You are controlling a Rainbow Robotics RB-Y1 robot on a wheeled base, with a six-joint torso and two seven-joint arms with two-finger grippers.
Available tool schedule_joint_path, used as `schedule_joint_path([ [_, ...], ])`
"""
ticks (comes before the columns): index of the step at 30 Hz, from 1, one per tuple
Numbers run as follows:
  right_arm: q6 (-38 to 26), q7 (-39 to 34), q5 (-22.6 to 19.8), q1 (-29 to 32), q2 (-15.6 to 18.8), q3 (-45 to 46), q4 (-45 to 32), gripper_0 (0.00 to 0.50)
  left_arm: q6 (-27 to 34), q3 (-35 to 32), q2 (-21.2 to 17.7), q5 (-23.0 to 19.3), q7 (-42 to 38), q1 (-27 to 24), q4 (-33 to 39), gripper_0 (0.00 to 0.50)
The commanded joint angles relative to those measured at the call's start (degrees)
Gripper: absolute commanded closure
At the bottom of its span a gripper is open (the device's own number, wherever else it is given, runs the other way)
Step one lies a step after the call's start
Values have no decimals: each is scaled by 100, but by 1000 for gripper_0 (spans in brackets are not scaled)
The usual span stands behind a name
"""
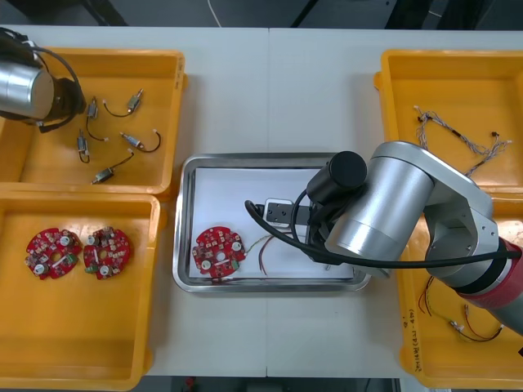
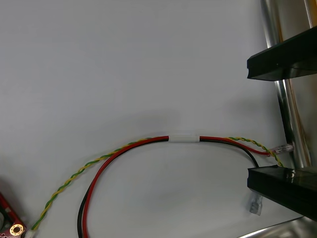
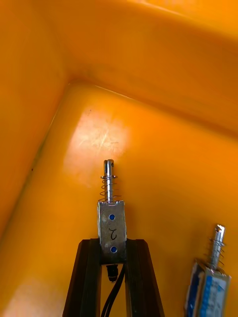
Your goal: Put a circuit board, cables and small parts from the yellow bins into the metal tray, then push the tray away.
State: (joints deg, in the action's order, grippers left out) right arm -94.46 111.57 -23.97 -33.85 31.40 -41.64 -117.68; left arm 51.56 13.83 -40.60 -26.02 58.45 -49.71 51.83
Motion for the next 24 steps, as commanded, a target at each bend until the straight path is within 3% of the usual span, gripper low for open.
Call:
schedule_joint_path([
  [1,-46,84,76,150,-152,113,-168,0,451,-363,-247,-87,668,-180,433,498],
  [9,-230,84,94,150,-152,297,-282,0,1365,-697,-326,-96,800,-180,969,499],
  [20,-1554,76,94,150,-169,1325,-924,0,3097,-1058,-387,-122,879,-180,2094,500],
  [24,-1554,76,94,150,-160,1782,-1143,0,3694,-1075,-379,-175,817,-180,2516,500],
])
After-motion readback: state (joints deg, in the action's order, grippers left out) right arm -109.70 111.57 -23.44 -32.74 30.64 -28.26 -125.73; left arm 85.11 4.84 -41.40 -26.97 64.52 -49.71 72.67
